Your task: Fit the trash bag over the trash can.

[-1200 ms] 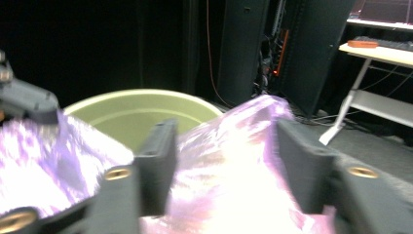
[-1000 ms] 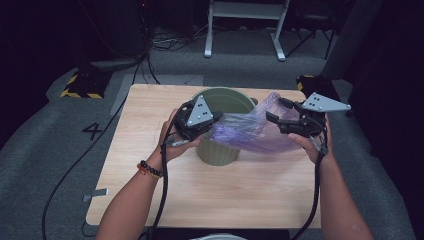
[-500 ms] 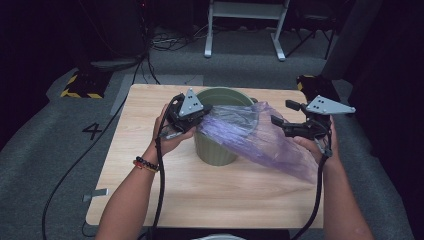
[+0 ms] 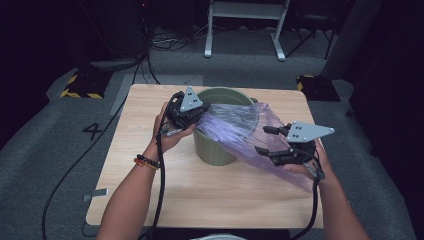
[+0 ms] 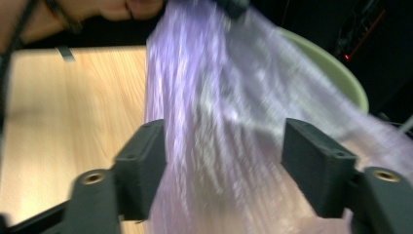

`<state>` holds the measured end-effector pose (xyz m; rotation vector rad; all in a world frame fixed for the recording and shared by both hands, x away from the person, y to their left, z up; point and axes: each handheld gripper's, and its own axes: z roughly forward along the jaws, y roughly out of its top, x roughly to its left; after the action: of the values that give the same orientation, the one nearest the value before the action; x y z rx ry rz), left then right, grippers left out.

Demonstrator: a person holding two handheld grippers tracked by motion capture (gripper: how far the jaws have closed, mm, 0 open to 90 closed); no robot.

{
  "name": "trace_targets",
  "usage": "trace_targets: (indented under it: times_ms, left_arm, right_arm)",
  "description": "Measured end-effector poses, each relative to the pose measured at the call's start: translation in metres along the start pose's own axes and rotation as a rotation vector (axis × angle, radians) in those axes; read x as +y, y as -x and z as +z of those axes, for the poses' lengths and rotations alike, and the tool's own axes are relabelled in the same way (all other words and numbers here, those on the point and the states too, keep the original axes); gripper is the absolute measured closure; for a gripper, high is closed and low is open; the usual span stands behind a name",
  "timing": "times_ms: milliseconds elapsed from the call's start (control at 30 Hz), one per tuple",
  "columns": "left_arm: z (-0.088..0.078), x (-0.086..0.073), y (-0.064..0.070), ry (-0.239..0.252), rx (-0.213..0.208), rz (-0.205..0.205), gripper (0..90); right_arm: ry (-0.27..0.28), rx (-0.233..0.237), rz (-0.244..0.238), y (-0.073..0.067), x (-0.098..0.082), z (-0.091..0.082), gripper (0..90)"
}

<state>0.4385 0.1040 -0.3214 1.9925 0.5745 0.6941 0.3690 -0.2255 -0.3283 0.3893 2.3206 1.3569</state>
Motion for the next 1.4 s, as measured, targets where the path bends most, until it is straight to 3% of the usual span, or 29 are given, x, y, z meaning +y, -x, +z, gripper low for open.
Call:
trace_targets:
  times_ms: [67,133,267,400,467,567,633,700,767,867,933,1000,1067,1133,1200,1267,1300,1400]
  left_arm:
    - [0.0,0.0,-0.001,0.007,-0.007,-0.007,90.0]
    - [0.0,0.0,-0.002,0.02,-0.014,-0.02,90.0]
    - [0.001,0.001,-0.007,0.044,-0.02,-0.041,89.9]
    - [0.004,0.003,-0.009,0.035,-0.014,-0.034,89.9]
    - [0.007,0.003,-0.01,0.027,-0.017,-0.031,89.9]
    - [0.01,0.004,-0.01,0.014,-0.009,-0.021,90.0]
    - [0.013,0.003,-0.01,0.005,-0.003,-0.018,89.9]
    - [0.016,0.003,-0.01,-0.004,-0.001,-0.019,90.0]
    - [0.018,0.002,-0.01,-0.015,0.0,-0.017,89.9]
    - [0.018,0.001,-0.009,-0.01,-0.001,-0.029,90.0]
    - [0.018,0.001,-0.01,-0.003,0.001,-0.036,89.9]
    - [0.018,0.002,-0.01,-0.001,0.001,-0.033,89.9]
    - [0.018,0.002,-0.01,-0.002,-0.001,-0.029,89.9]
    - [0.018,0.002,-0.01,0.002,0.0,-0.031,89.9]
    - [0.019,0.001,-0.011,0.005,0.002,-0.044,88.8]
    - [0.02,0.001,-0.012,0.005,0.019,-0.059,79.8]
    - [0.02,0.0,-0.013,0.015,0.015,-0.081,70.6]
    - [0.017,-0.002,-0.019,0.039,-0.023,-0.152,49.7]
  right_arm:
    - [-0.022,-0.018,-0.031,-0.004,-0.002,0.005,45.9]
    - [-0.017,-0.029,-0.039,-0.005,-0.005,0.009,60.5]
    - [0.001,-0.041,-0.036,-0.004,-0.009,0.012,80.6]
    - [0.015,-0.056,-0.017,0.0,-0.012,0.016,89.7]
    - [0.02,-0.057,0.0,0.001,-0.011,0.016,84.7]
    - [0.028,-0.057,0.027,0.001,-0.009,0.014,55.5]
    - [0.038,-0.061,0.039,-0.001,-0.008,0.012,42.5]
    - [0.056,-0.025,0.032,-0.005,-0.007,0.01,34.6]
    - [0.081,0.015,0.011,-0.013,-0.005,0.008,31.8]
    - [0.08,0.016,-0.025,-0.027,-0.005,0.008,26.2]
    - [0.052,0.018,-0.039,-0.035,-0.007,0.013,25.7]
    - [0.004,-0.023,-0.064,-0.041,-0.01,0.02,27.1]
    - [-0.037,-0.071,-0.077,-0.044,-0.014,0.028,33.9]
    - [-0.071,-0.119,-0.085,-0.044,-0.017,0.035,55.8]
    - [-0.068,-0.105,-0.085,-0.043,-0.02,0.038,72.2]
    - [-0.063,-0.11,-0.086,-0.041,-0.021,0.039,83.5]
    - [-0.057,-0.114,-0.085,-0.04,-0.021,0.038,86.6]
    - [-0.044,-0.136,-0.061,-0.035,-0.019,0.033,88.8]
